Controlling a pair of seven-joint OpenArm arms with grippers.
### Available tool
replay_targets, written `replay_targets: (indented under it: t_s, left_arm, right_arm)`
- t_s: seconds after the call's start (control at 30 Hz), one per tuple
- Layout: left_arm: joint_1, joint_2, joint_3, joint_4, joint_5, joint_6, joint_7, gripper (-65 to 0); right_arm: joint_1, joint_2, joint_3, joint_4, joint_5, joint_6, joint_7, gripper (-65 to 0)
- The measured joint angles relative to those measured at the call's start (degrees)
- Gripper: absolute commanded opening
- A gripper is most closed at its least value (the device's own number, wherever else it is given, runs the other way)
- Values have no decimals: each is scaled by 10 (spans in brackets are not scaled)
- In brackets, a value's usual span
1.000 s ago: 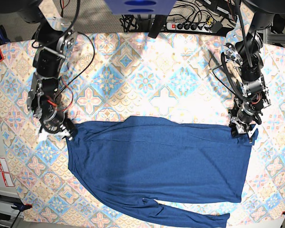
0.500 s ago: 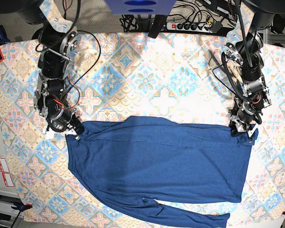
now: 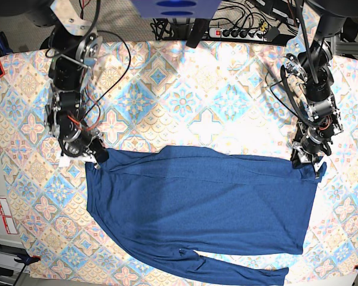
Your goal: Fold the T-shirt properly
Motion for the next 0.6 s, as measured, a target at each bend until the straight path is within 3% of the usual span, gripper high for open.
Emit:
replay_targets:
  t_s: [0.2, 0.47, 0.6]
  left_arm:
    - [10, 2, 1, 2, -2, -2, 28, -650]
    - [71, 14, 1, 104, -2, 0, 58, -650]
    - [92, 17, 2, 137, -2, -3, 81, -650]
  right_arm:
    - [-5, 7, 0, 27, -16, -11, -3, -610]
    - [-33, 7, 2, 89, -17, -12, -34, -611]
    - [-36, 7, 41, 98, -15, -9, -50, -611]
